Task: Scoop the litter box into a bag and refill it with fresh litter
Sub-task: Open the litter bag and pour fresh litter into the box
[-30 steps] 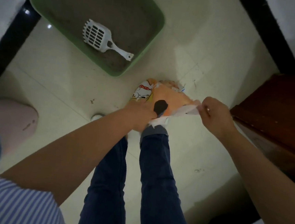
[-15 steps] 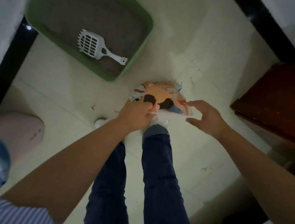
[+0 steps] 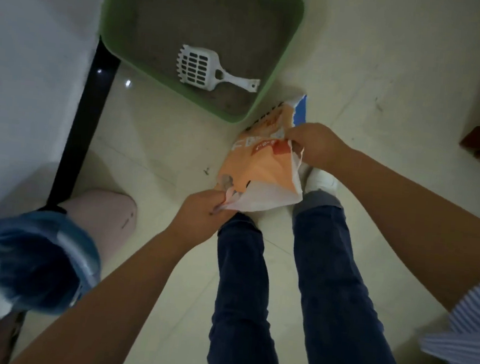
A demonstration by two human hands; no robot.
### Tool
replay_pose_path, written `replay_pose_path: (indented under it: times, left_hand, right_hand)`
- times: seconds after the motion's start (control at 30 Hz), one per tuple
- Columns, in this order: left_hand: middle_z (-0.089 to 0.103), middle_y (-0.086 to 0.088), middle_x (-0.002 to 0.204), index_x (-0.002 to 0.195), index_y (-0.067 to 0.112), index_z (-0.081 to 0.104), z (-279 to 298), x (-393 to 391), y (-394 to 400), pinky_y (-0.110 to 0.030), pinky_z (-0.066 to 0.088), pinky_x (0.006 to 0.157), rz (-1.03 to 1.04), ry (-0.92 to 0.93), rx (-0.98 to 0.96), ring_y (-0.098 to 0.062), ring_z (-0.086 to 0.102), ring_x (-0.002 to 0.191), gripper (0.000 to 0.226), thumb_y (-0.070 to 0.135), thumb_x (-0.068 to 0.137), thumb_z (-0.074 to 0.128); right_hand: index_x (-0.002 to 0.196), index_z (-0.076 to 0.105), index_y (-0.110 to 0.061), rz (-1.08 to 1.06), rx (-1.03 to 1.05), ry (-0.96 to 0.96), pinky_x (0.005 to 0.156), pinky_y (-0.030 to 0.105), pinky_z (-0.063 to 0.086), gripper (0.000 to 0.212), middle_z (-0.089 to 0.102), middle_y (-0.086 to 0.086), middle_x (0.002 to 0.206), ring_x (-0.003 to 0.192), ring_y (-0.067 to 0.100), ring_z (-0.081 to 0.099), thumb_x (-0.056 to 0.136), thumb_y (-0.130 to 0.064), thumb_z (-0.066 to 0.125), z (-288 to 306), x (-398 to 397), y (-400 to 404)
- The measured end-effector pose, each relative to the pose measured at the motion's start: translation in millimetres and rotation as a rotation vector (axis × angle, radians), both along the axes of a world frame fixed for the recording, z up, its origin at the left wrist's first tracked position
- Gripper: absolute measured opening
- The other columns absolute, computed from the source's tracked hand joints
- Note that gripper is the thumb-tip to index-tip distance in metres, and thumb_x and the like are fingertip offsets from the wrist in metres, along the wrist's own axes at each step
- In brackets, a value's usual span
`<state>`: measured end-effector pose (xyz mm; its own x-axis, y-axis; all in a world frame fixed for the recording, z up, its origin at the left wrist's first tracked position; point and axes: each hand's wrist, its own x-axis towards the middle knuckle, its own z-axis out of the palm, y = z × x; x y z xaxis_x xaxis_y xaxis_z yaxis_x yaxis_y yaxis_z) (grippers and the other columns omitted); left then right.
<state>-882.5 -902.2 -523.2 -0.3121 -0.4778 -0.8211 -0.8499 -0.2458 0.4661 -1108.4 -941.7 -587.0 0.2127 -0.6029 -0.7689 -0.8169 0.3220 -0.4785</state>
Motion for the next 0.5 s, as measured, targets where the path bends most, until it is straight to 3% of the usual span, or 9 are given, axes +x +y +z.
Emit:
replay_pose_path:
  times: [0.07,0.1,0.17,0.2,0.23,0.3,0.4,0.5]
  left_hand:
    - [0.030,0.007,0.055,0.055,0.018,0.036,9.1,16.9,13.1,-0.008,0.031,0.049,0.118,-0.012,0.083,0.009,0.043,0.047,0.043,0.011,0.095,0.050]
    - [0.034,0.008,0.056,0.059,0.017,0.044,14.2,23.5,19.9,-0.007,0.031,0.050,0.207,-0.002,0.115,0.008,0.043,0.047,0.036,0.011,0.094,0.051]
    - [0.036,0.009,0.061,0.063,0.017,0.047,24.3,29.3,30.2,-0.010,0.029,0.053,0.384,0.022,0.119,0.003,0.041,0.051,0.032,0.012,0.094,0.052]
    - [0.034,0.009,0.062,0.062,0.016,0.043,28.8,28.3,31.4,-0.014,0.027,0.055,0.432,0.028,0.097,-0.002,0.037,0.055,0.033,0.014,0.093,0.053]
    - [0.030,0.007,0.061,0.060,0.016,0.037,32.7,25.7,29.9,-0.018,0.025,0.055,0.455,0.037,0.075,-0.006,0.033,0.056,0.037,0.015,0.093,0.053]
    - [0.026,0.005,0.058,0.058,0.017,0.029,40.0,19.5,20.1,-0.018,0.022,0.053,0.489,0.080,0.016,-0.007,0.026,0.055,0.043,0.014,0.093,0.053]
    - [0.024,0.006,0.057,0.056,0.018,0.024,46.3,15.5,4.5,-0.013,0.024,0.048,0.519,0.153,-0.053,-0.001,0.027,0.049,0.048,0.010,0.092,0.053]
    - [0.028,0.007,0.056,0.059,0.015,0.038,52.0,28.5,0.6,-0.011,0.028,0.050,0.505,0.179,-0.074,0.002,0.033,0.049,0.037,0.008,0.092,0.054]
  right_hand:
    - [0.110,0.060,0.006,0.034,-0.045,-0.029,0.066,0.018,0.033,0.038,0.061,0.014,0.086,0.087,0.023,0.048,0.089,-0.008,0.031,6.0,18.5,3.3]
    - [0.107,0.061,0.008,0.039,-0.078,-0.046,0.071,0.023,0.034,0.044,0.063,0.023,0.096,0.092,0.029,0.053,0.085,-0.012,0.028,9.6,25.2,8.4]
    - [0.108,0.062,0.009,-0.047,-0.093,-0.037,0.084,0.028,0.039,0.036,0.064,0.024,0.106,0.103,0.032,0.057,0.089,-0.006,0.035,17.9,32.5,22.6]
    - [0.108,0.062,0.010,-0.151,-0.086,-0.024,0.087,0.026,0.043,0.029,0.068,0.020,0.100,0.101,0.026,0.061,0.090,0.003,0.040,22.2,32.5,29.7]
    - [0.106,0.062,0.012,-0.294,-0.051,-0.036,0.082,0.017,0.046,0.026,0.071,0.013,0.085,0.088,0.007,0.065,0.089,0.009,0.043,27.2,32.4,36.5]
    - [0.104,0.063,0.013,-0.500,-0.004,-0.041,0.063,-0.002,0.039,0.024,0.061,-0.004,0.063,0.059,-0.020,0.054,0.088,0.012,0.046,39.8,34.0,47.2]
    - [0.099,0.064,0.014,-0.683,0.021,-0.010,0.052,-0.006,0.033,0.018,0.056,0.003,0.079,0.045,-0.023,0.047,0.086,0.010,0.052,64.9,39.5,56.3]
    - [0.096,0.068,0.006,-0.511,-0.043,0.102,0.056,-0.006,0.033,0.024,0.063,0.007,0.087,0.061,-0.014,0.056,0.082,0.014,0.050,80.3,41.8,67.1]
